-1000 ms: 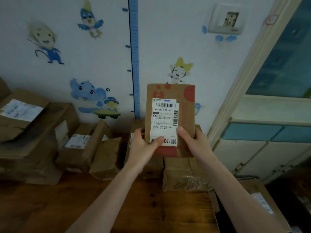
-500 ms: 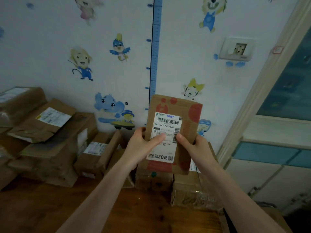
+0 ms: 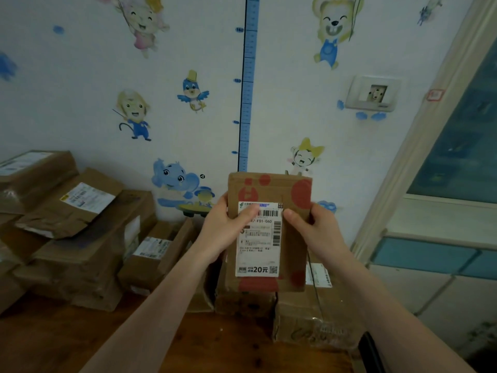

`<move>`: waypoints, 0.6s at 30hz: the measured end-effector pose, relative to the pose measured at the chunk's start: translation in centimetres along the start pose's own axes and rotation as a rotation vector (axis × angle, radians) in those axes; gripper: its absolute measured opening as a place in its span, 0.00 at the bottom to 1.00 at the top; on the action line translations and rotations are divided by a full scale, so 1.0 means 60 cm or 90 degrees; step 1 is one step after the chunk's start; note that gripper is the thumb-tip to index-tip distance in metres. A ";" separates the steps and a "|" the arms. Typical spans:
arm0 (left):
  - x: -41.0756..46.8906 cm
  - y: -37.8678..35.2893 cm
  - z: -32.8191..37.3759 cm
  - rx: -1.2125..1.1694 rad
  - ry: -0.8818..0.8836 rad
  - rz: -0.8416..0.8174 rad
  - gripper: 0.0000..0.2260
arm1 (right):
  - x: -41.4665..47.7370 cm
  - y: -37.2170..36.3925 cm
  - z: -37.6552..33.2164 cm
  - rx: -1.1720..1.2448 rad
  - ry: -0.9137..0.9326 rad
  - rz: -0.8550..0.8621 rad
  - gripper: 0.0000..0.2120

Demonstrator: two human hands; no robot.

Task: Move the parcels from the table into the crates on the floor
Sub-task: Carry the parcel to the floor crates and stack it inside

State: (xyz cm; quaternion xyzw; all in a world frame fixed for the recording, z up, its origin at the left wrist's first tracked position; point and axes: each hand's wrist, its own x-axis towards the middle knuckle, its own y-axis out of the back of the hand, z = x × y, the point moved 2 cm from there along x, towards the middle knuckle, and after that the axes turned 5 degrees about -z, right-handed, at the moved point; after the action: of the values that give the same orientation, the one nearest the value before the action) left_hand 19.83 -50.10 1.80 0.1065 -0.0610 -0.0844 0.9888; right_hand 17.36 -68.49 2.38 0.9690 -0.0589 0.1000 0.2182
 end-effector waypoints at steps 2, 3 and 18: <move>0.003 -0.001 0.002 0.035 -0.022 0.014 0.15 | 0.003 0.004 -0.002 0.042 -0.016 -0.009 0.11; 0.004 -0.001 0.001 0.046 -0.031 0.022 0.14 | 0.006 0.006 -0.005 0.056 -0.036 -0.009 0.13; -0.005 -0.001 0.021 -0.115 0.040 0.023 0.14 | 0.002 0.006 -0.019 0.183 -0.153 -0.032 0.27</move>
State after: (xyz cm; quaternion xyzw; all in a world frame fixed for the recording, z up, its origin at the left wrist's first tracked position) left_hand 19.36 -50.35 2.95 0.0187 -0.0239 -0.0680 0.9972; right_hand 17.23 -68.33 3.55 0.9963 -0.0457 -0.0148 0.0711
